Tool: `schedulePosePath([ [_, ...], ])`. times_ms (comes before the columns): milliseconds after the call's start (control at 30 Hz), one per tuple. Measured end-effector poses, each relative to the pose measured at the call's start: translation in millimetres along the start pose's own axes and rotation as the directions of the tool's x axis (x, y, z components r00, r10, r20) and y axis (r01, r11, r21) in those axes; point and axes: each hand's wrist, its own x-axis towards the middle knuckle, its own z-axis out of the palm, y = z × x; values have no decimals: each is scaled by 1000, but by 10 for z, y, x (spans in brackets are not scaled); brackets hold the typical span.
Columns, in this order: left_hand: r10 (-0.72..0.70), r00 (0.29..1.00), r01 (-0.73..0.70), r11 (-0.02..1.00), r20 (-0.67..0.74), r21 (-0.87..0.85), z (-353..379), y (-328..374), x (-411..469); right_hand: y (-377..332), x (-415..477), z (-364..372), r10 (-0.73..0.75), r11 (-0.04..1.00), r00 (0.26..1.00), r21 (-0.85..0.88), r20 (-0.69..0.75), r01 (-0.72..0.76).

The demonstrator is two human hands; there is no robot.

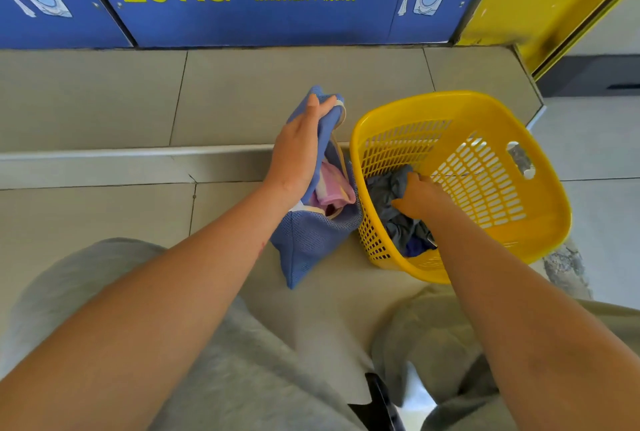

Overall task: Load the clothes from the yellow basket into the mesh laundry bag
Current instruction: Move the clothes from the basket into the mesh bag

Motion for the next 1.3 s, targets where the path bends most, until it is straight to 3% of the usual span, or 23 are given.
schedulePosePath([
  [200,-45,999,45,998,0,-40,53,-128,169,-45,357,164,15,1000,1000,0,16,-15],
  [367,5,1000,-5,999,-2,45,47,-163,268,-36,535,303,163,984,985,68,58,-167],
  [500,-22,1000,21,999,7,36,56,-167,276,-84,584,364,237,971,969,-41,64,-235],
  [667,-34,999,33,998,20,56,-6,-149,259,-151,509,265,211,972,977,-116,31,-207],
  [867,-24,1000,23,999,8,48,-116,-121,200,-193,213,-164,45,999,986,-4,-158,-46],
  [1000,-68,997,68,998,27,-7,-201,-95,79,-189,-132,-322,-144,985,865,11,-482,170],
  [1067,-45,998,45,999,42,0,-256,-90,4,-218,-305,-365,-207,958,812,54,-546,280],
  [1233,-15,999,16,999,41,-33,-386,-52,-195,-375,-844,-576,-142,798,764,384,-629,465],
  [1300,-37,998,40,997,41,-65,-424,-39,-265,-489,-1069,-722,-113,727,722,438,-683,528],
])
